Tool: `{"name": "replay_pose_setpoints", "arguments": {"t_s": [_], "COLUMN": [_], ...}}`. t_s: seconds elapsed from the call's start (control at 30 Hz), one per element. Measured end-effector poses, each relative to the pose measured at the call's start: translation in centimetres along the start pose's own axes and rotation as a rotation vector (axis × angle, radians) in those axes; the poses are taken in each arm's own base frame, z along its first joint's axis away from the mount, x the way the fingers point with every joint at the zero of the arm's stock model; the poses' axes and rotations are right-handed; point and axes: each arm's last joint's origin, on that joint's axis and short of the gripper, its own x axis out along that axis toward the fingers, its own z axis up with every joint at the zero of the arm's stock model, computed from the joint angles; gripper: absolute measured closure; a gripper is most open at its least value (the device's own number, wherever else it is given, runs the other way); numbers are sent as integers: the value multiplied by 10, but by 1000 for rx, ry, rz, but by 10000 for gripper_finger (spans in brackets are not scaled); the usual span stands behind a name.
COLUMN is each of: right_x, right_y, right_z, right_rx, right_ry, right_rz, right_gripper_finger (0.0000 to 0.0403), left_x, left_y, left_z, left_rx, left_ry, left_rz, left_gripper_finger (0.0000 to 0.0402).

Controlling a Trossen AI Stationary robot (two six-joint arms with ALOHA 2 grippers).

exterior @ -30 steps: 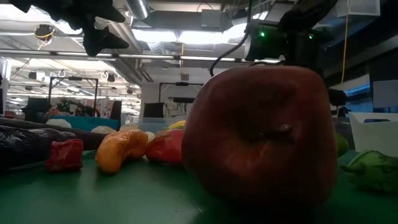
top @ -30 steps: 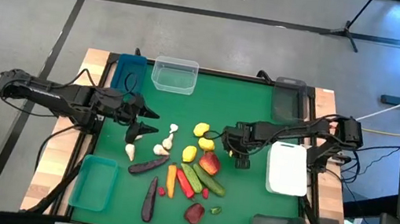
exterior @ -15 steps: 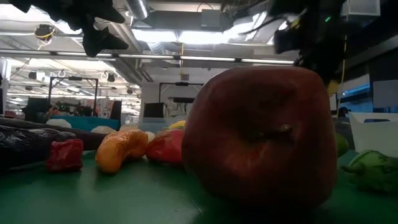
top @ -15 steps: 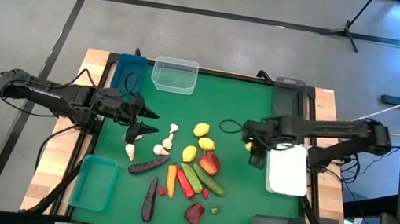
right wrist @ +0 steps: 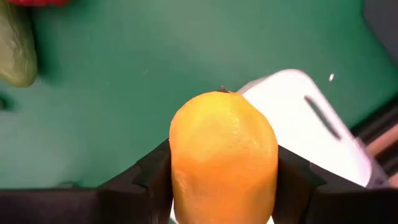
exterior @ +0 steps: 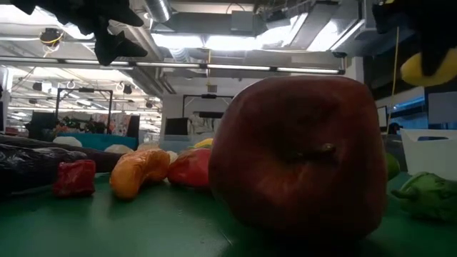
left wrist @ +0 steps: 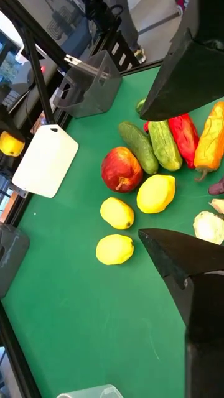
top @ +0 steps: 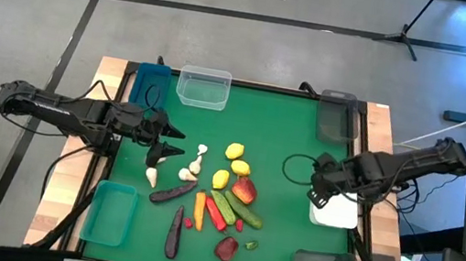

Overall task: Sort produce into baskets
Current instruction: Put the yellow lemon into the white bin

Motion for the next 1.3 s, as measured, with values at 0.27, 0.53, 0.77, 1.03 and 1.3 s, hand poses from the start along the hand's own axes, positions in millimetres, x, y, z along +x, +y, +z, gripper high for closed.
{"name": "replay_pose_setpoints", "arguments": {"t_s": [0.27,0.53,0.77,1.03,1.3], "right_x": [29,64,72,72,72], "right_y": [-1,0,6,4,3], "right_z": [-25,-45,-46,-46,-46], "right_rx": [257,377,375,371,336], "right_ry": [77,197,186,185,184], "right_rz": [-98,-78,-7,-21,-28], "right_gripper_finger": [200,199,198,153,97], "left_x": [0,0,0,0,0], "left_y": [0,0,0,0,0], "left_z": [0,0,0,0,0], "left_rx": [0,7,7,4,7], "left_ry": [0,0,0,0,0], "left_rz": [0,0,0,0,0], "left_gripper_finger": [112,112,112,112,112]}}
